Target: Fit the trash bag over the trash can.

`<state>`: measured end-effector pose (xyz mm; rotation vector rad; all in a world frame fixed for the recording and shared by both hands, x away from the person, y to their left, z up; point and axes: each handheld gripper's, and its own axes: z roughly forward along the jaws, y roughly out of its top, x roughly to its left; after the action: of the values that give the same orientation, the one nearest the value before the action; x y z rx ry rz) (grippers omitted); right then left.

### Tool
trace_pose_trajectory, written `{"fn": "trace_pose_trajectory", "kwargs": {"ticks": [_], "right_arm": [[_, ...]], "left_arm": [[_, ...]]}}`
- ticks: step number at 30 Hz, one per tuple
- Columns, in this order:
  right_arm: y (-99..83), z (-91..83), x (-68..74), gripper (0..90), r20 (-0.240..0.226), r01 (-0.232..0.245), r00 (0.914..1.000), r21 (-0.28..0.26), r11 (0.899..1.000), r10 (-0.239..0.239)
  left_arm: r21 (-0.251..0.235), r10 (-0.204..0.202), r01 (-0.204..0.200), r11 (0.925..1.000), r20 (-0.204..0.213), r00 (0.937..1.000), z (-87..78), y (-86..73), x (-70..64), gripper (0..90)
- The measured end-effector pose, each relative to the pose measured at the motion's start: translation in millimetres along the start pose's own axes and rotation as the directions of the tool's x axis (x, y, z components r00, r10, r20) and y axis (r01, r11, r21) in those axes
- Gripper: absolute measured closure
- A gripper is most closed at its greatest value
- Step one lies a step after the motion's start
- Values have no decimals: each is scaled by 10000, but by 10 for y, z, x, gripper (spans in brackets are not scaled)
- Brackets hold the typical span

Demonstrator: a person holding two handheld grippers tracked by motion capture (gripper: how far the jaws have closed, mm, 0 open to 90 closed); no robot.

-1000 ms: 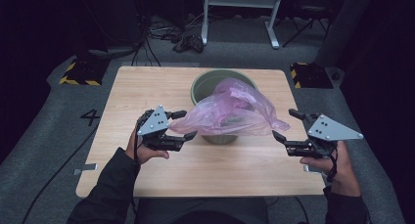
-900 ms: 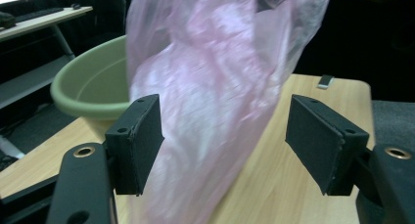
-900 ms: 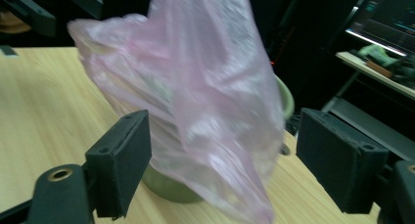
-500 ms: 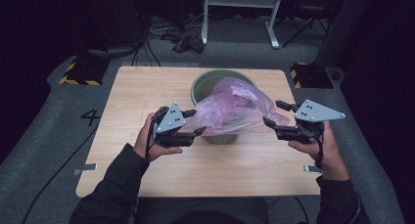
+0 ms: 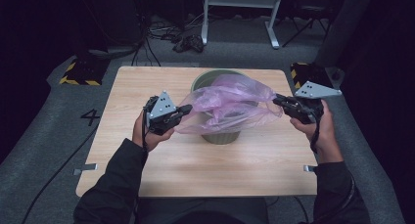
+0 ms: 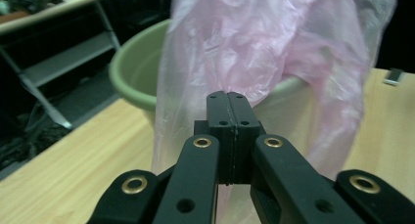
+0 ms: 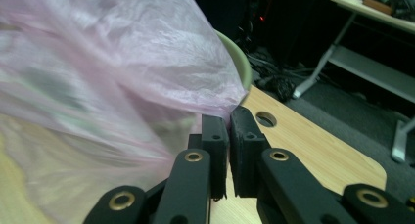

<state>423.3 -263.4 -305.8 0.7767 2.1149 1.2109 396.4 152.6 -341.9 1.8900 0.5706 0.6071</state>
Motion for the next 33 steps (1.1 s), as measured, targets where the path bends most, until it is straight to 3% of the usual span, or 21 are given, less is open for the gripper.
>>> {"fn": "trace_pose_trajectory", "kwargs": {"ticks": [1, 4, 6, 11, 16, 18, 23, 24, 25, 26, 28, 30, 33], "right_arm": [[1, 28, -26, 873, 63, -144, 9999, 44, 9999, 143], [6, 113, -97, 881, 204, -354, 9992, 303, 9989, 348], [-3, 173, -140, 885, 268, -507, 9984, 536, 9973, 493], [-119, 320, -249, 891, 318, -1395, 9901, 1268, 9821, 1365], [-244, 377, -264, 895, 210, -1639, 9865, 1661, 9724, 1627], [-315, 384, -261, 895, 97, -1737, 9846, 1788, 9684, 1748], [-451, 405, -237, 893, -125, -1948, 9797, 1796, 9643, 2003], [-464, 411, -233, 893, -102, -1947, 9798, 1779, 9646, 1996], [-479, 421, -225, 893, -36, -1935, 9803, 1804, 9644, 1973], [-495, 430, -220, 893, -19, -1948, 9801, 1794, 9643, 1983], [-519, 433, -215, 893, 10, -1991, 9794, 1664, 9658, 2018], [-519, 414, -212, 892, 22, -1984, 9797, 1525, 9682, 2004], [-493, 355, -202, 871, -26, -1929, 9808, 1308, 9725, 1949]], "left_arm": [[-110, -279, 280, 9995, 136, 9995, -5, -11, 49, 900], [-167, -515, 514, 9985, -55, 9987, 12, -40, 139, 900], [14, -382, 383, 9993, -479, 9981, 57, -67, 198, 900], [15, -1139, 1142, 9935, -626, 9915, 179, -172, 388, 900], [386, -1086, 1134, 9928, -1110, 9879, 254, -271, 468, 900], [313, -1343, 1382, 9899, -1045, 9854, 266, -311, 511, 899], [545, -1343, 1422, 9883, -1289, 9825, 369, -392, 511, 891], [626, -1271, 1386, 9884, -1608, 9788, 406, -406, 495, 851], [569, -1356, 1488, 9872, -1896, 9725, 425, -415, 484, 752], [297, -1643, 1719, 9847, -1729, 9711, 406, -419, 485, 656], [-73, -1776, 1788, 9839, -1595, 9711, 335, -407, 471, 541], [-262, -1594, 1572, 9872, -1572, 9746, 202, -389, 417, 434], [-657, -1343, 1251, 9900, -1623, 9776, 9, -425, 315, 356]]}}
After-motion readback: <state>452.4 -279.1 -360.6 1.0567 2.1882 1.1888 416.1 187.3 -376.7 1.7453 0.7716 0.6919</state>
